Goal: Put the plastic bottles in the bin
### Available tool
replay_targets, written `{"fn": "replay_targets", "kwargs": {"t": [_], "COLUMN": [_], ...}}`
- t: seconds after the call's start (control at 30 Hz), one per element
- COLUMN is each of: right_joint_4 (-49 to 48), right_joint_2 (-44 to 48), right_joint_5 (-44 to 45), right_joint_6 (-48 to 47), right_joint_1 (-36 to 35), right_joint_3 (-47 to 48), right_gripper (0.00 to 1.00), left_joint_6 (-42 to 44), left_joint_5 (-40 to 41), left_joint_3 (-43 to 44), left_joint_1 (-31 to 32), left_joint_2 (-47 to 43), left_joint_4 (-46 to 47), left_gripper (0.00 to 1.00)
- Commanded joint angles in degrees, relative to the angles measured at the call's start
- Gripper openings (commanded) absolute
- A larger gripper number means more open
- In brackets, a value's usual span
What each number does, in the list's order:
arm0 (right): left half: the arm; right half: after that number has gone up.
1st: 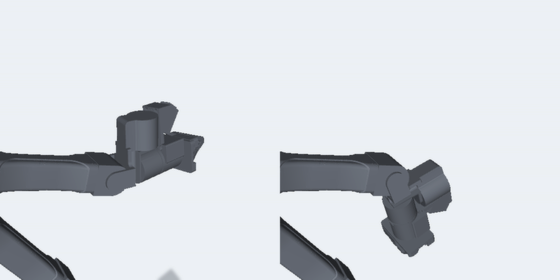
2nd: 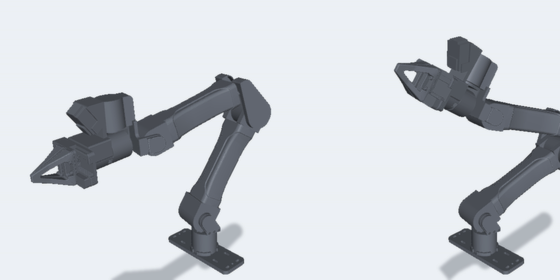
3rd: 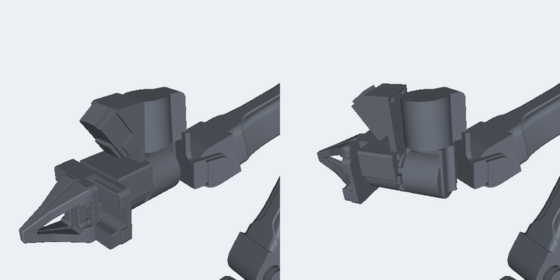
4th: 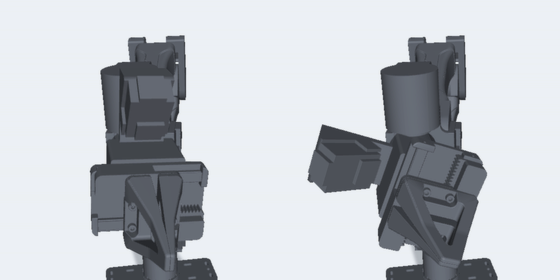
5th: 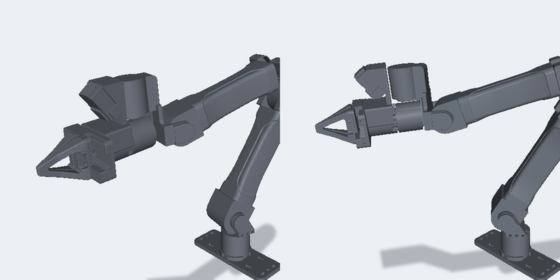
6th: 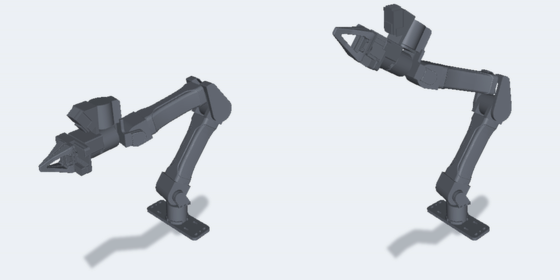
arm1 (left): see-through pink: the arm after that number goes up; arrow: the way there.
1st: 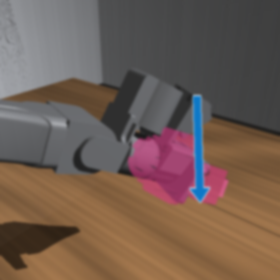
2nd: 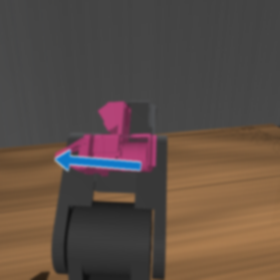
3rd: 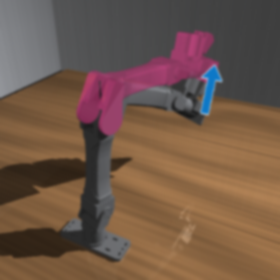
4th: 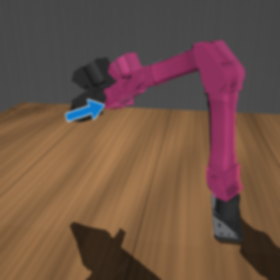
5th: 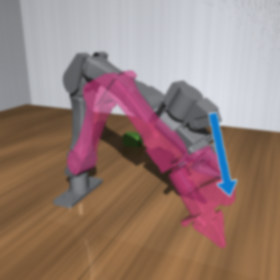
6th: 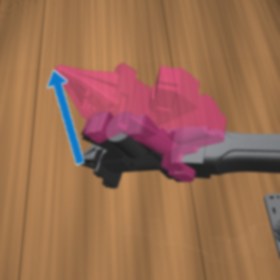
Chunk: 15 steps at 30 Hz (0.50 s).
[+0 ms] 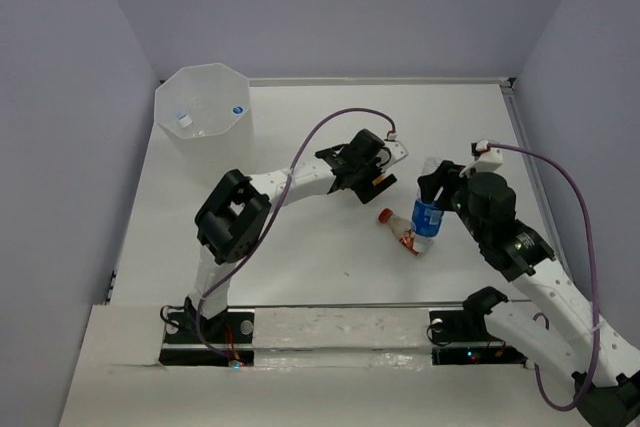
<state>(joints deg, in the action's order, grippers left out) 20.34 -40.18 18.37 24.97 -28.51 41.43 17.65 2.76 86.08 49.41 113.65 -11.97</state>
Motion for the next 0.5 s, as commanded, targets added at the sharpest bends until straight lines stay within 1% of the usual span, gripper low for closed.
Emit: {"fn": "replay_targets", "kwargs": {"t": [0.0, 0.07, 0.2, 0.47], "right_joint_4": [-4.61, -4.52, -4.52, -4.43], "right_joint_2": [1.86, 2.65, 5.03, 3.97], "right_joint_5": [-3.96, -2.64, -3.16, -4.48], "right_joint_6": [1.22, 1.13, 0.96, 0.52], "right_joint_1": [0.30, 0.30, 0.30, 0.30], "right_joint_3": [-1.35, -1.79, -1.79, -1.97], "right_gripper": [0.29, 0.29, 0.29, 0.28], "left_joint_6": [2.56, 3.27, 3.88, 5.38], "left_joint_5": [0.40, 0.48, 0.58, 1.89], "left_joint_3": [5.49, 8.04, 9.98, 15.34], "left_joint_1": [0.07, -0.01, -0.28, -1.33], "left_joint_2": [2.10, 4.65, 7.38, 13.26], "left_joint_4": [-0.77, -2.62, -2.10, -1.39], "left_gripper": [0.99, 0.99, 0.99, 0.98]}}
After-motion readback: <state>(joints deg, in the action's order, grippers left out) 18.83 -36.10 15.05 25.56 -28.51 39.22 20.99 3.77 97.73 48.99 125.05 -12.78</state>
